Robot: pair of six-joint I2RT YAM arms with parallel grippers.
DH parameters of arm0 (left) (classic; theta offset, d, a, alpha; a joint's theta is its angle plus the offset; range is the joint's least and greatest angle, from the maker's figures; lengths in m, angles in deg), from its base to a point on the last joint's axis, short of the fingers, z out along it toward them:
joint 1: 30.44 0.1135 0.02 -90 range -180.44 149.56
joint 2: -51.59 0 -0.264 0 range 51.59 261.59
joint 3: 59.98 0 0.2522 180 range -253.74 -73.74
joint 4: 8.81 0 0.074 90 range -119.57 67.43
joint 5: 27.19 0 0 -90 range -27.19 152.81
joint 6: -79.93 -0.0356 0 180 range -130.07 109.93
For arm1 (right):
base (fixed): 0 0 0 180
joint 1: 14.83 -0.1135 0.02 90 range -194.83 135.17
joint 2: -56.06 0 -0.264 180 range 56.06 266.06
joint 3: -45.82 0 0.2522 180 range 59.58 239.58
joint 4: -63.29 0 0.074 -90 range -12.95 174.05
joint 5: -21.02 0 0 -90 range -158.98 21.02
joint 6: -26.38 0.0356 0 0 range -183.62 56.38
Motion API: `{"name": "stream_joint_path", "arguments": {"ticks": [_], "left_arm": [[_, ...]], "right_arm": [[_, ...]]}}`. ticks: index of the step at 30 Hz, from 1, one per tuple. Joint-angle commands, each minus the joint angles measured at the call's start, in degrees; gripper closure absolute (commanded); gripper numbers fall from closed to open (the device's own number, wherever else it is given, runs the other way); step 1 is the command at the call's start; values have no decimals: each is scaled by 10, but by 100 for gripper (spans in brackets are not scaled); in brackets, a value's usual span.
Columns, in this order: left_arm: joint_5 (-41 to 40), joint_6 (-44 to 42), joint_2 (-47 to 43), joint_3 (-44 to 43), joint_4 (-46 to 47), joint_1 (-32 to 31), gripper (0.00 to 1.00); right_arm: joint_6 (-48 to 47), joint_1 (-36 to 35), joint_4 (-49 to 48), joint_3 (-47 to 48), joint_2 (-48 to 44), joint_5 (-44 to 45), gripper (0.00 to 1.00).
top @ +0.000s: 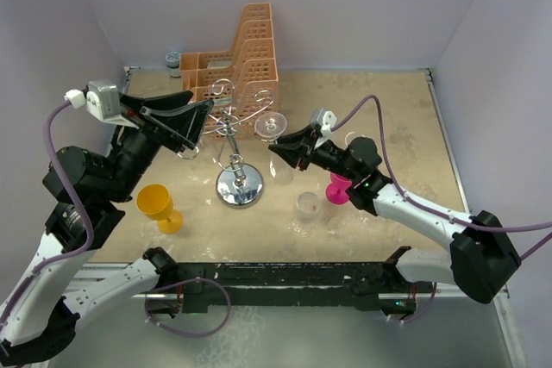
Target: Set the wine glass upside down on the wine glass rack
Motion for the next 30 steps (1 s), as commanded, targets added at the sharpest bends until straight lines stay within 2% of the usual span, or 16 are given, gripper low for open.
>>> {"name": "stream_joint_path", "arguments": {"ticks": [1, 8, 12, 20, 24, 25, 30], "left_arm": [[6, -17, 3, -5, 10, -2, 42], [1, -18, 1, -6, 3, -1, 41], [-2, -19, -3, -6, -1, -2, 41], [-8, -23, -13, 2, -7, -2, 41], [-7, -22, -19, 7, -8, -2, 41], [-7, -21, -22, 9, -8, -2, 41], [-9, -16, -32, 16, -9, -2, 41]], "right_arm": [[-10, 2, -14, 16, -14, -7, 70], [-3, 2, 41, 33, -33, 5, 44], [0, 2, 65, 17, -73, 42, 35], [-3, 2, 190, 19, -191, 143, 33], [48, 2, 262, 20, -243, 286, 33], [71, 2, 297, 25, -251, 326, 33], [186, 2, 518, 113, -218, 384, 35]]}}
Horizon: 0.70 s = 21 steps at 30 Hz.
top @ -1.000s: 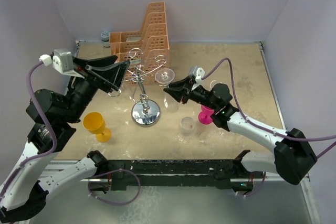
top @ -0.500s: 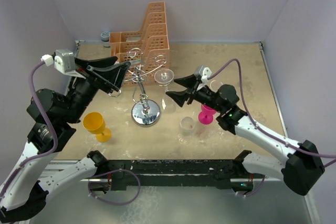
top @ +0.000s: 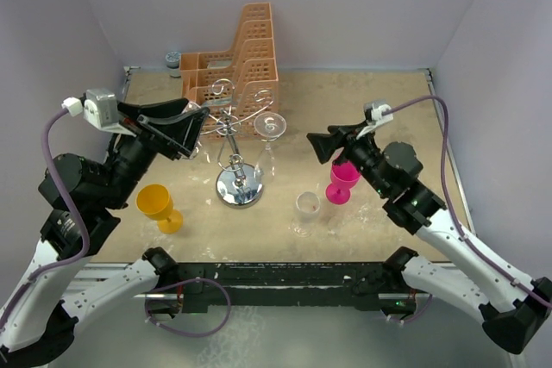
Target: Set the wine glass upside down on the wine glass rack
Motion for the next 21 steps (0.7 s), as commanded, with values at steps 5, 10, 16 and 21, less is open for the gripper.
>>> {"name": "stream_joint_path", "arguments": {"ticks": [5, 10, 16, 21], "left_arm": [[-3, 4, -11, 5, 15, -2, 41], [-3, 15, -12, 9, 18, -2, 41], [-5, 17, -17, 9, 15, -2, 41], [-11, 20, -27, 13, 6, -1, 41]], "right_arm": [[199, 2, 372, 122, 44, 167, 37], [200, 2, 422, 104, 49, 138, 39], [191, 2, 413, 80, 86, 149, 47], [179, 2, 398, 82, 117, 159, 57]]}}
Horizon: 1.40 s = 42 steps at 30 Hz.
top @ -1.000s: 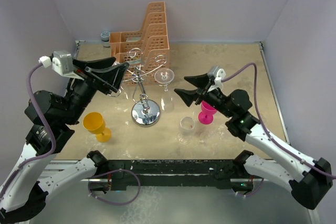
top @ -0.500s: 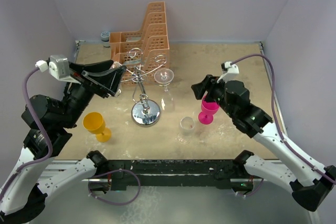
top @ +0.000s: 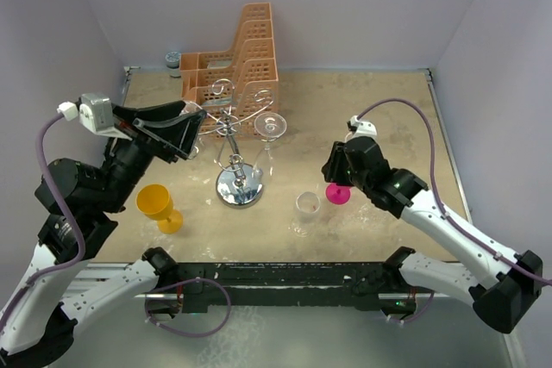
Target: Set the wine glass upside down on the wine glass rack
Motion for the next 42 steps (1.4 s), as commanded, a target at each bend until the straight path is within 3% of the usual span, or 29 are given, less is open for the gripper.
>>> {"name": "stream_joint_path", "arguments": {"ticks": [1, 12, 19, 26, 33, 37, 42], "left_arm": [[-10, 13, -16, 4, 8, -2, 41], [-15, 19, -34, 8, -11, -2, 41], [-16, 36, -15, -9, -28, -2, 41], [15, 45, 30, -17, 10, -2, 41], [62, 104, 90, -31, 69, -2, 41], [86, 195, 114, -22, 142, -2, 41], [83, 302, 156, -5, 230, -2, 41]], "right_arm": [[-1, 2, -1, 9, 22, 35, 60], [-52, 2, -30, 34, 61, 46, 100], [-77, 1, -57, 56, 40, 23, 100], [-91, 1, -134, 70, -52, 60, 100], [-92, 2, -323, 29, -170, 77, 100], [-89, 2, -476, -21, -223, 68, 100], [-75, 2, -623, -38, -222, 51, 100]]}}
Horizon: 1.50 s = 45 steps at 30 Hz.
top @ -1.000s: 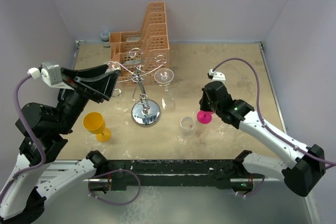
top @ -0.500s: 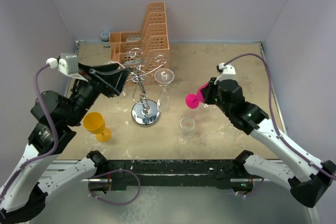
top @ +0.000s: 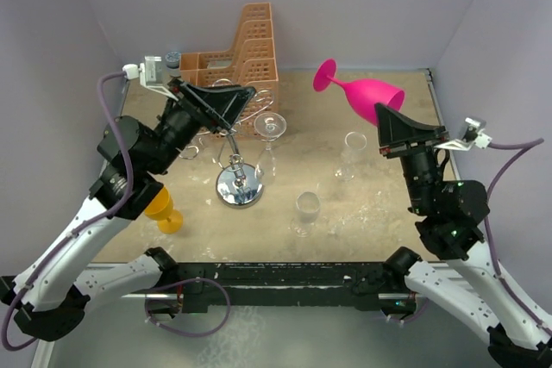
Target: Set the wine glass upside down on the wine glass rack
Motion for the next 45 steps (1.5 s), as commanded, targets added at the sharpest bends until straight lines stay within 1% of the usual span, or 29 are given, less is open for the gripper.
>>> {"name": "stream_joint_path", "arguments": {"ticks": [1, 3, 5, 9, 11, 13, 16, 20, 23, 25, 31, 37, 40, 42, 45], "left_arm": [[9, 125, 27, 10, 140, -1, 43], [11, 159, 36, 36, 203, -2, 46], [5, 193, 46, 55, 247, -4, 47], [12, 220, 87, 55, 296, -24, 47], [1, 224, 106, 55, 319, -38, 47], [-22, 217, 117, 57, 344, -53, 46], [-57, 184, 130, 64, 389, -85, 46], [-118, 155, 143, 75, 422, -120, 46], [-129, 155, 155, 73, 453, -133, 46], [-138, 155, 165, 65, 457, -143, 47], [-206, 129, 193, 83, 528, -177, 47], [-224, 117, 219, 70, 561, -184, 47], [-254, 118, 232, 73, 586, -184, 50], [-282, 126, 245, 80, 622, -183, 53], [-297, 129, 257, 80, 655, -183, 58]], "right_arm": [[10, 2, -203, -11, 19, -13, 100], [22, 2, -225, -6, 29, -17, 100], [35, 2, -249, -7, 37, -25, 100], [67, 2, -291, -23, 44, -39, 100], [82, 2, -303, -25, 50, -48, 100], [93, 2, -311, -26, 59, -61, 100], [122, 2, -322, -31, 69, -77, 100], [150, 2, -354, -44, 69, -93, 100], [167, 1, -374, -52, 72, -101, 100], [170, 2, -374, -49, 78, -109, 100], [195, 2, -405, -63, 81, -136, 100], [203, 2, -406, -71, 79, -166, 100], [201, 1, -403, -77, 76, -178, 100], [203, 2, -403, -84, 73, -180, 100], [213, 2, -398, -93, 70, -181, 100]]}}
